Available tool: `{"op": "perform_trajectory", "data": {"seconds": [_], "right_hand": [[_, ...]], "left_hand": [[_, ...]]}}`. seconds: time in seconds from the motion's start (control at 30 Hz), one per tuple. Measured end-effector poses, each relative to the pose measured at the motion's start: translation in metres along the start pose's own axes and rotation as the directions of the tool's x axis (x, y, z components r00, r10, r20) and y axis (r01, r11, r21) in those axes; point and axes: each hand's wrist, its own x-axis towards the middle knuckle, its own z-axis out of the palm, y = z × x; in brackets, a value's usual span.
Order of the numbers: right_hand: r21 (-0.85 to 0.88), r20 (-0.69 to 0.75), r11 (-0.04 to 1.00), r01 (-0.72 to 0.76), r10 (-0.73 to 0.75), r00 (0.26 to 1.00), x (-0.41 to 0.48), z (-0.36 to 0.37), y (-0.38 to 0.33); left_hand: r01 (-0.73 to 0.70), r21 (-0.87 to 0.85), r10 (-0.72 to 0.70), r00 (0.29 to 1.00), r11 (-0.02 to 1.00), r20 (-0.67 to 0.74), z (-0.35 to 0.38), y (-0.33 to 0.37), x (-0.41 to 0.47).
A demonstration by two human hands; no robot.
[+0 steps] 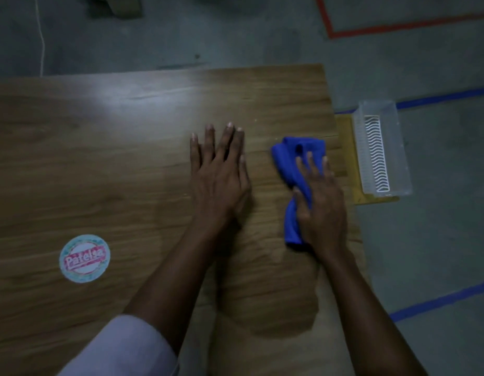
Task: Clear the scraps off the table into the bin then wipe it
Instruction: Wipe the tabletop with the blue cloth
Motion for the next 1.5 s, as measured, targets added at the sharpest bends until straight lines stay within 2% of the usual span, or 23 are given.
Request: {"op": "perform_trajectory", "data": {"seconds": [0.1,0.17,0.23,0.33,0.4,0.47,0.6,0.73,0.8,0.9,0.97,1.03,1.1,1.2,1.27,1.3,1.33,1.4,1.47,1.5], "right_hand": [[0.016,-0.080,0.980,-0.199,0.200,0.977,0.050,0.002,0.009],[-0.008,-0.095,0.963,-0.270,0.268,0.959,0.089,0.015,-0.008],[-0.046,-0.059,0.978,-0.202,0.199,0.978,0.105,0.035,-0.041],[0.028,0.015,0.999,0.017,-0.017,1.000,0.079,0.050,-0.077],[0.087,0.029,0.989,0.120,-0.123,0.992,0.053,0.041,-0.070],[0.054,0.048,0.988,0.146,-0.148,0.988,0.042,0.028,-0.044],[-0.034,0.001,0.996,-0.078,0.078,0.997,0.085,0.017,-0.005],[-0.113,-0.036,0.954,-0.277,0.275,0.961,0.156,0.033,-0.033],[-0.091,-0.012,0.973,-0.212,0.211,0.977,0.169,0.051,-0.061],[0.028,0.071,0.995,0.098,-0.100,0.992,0.149,0.057,-0.080],[0.095,0.148,0.965,0.245,-0.257,0.955,0.127,0.042,-0.057],[0.114,0.194,0.952,0.285,-0.303,0.933,0.120,0.025,-0.020],[0.082,0.187,0.978,0.194,-0.206,0.960,0.129,0.017,0.007],[0.030,0.115,0.999,-0.043,0.039,0.993,0.176,0.016,0.018],[-0.003,0.091,0.977,-0.211,0.210,0.973,0.208,0.025,0.002],[-0.021,0.108,0.970,-0.243,0.244,0.964,0.218,0.032,-0.012],[-0.014,0.144,0.978,-0.206,0.206,0.968,0.223,0.041,-0.029],[0.067,0.194,0.997,0.039,-0.052,0.980,0.216,0.059,-0.066],[0.142,0.210,0.956,0.258,-0.284,0.936,0.195,0.068,-0.085],[0.175,0.220,0.939,0.298,-0.332,0.917,0.188,0.065,-0.083]], "left_hand": [[0.031,0.023,-0.033,0.998,0.999,0.049,-0.002,-0.007,0.027],[0.089,0.018,-0.090,0.994,0.996,0.060,0.000,-0.015,0.043],[0.116,0.016,-0.116,0.992,0.993,0.038,0.002,-0.021,0.049],[0.088,0.000,-0.088,0.996,0.996,0.033,0.003,-0.023,0.049],[0.078,-0.023,-0.077,0.996,0.997,0.046,0.000,-0.023,0.048],[0.098,-0.035,-0.097,0.995,0.995,0.040,-0.002,-0.021,0.049],[0.121,-0.035,-0.120,0.992,0.992,0.025,-0.002,-0.017,0.048],[0.131,-0.017,-0.130,0.991,0.991,0.033,0.001,-0.020,0.051],[0.154,-0.017,-0.154,0.988,0.988,0.019,0.003,-0.019,0.053],[0.158,-0.019,-0.158,0.987,0.987,0.011,0.003,-0.019,0.053],[0.153,-0.040,-0.153,0.988,0.987,0.007,0.001,-0.018,0.053],[0.153,-0.046,-0.153,0.988,0.987,0.005,0.001,-0.018,0.053],[0.152,-0.039,-0.152,0.988,0.988,0.000,0.002,-0.018,0.053],[0.157,-0.052,-0.157,0.988,0.986,-0.009,0.004,-0.017,0.052],[0.161,-0.067,-0.162,0.987,0.985,-0.010,0.005,-0.018,0.053],[0.161,-0.076,-0.163,0.986,0.984,-0.015,0.005,-0.019,0.053],[0.157,-0.087,-0.159,0.987,0.984,-0.025,0.005,-0.020,0.053],[0.146,-0.127,-0.152,0.987,0.981,-0.043,0.005,-0.020,0.053],[0.152,-0.194,-0.167,0.984,0.969,-0.063,0.005,-0.020,0.052],[0.158,-0.218,-0.178,0.981,0.963,-0.073,0.005,-0.021,0.052]]}}
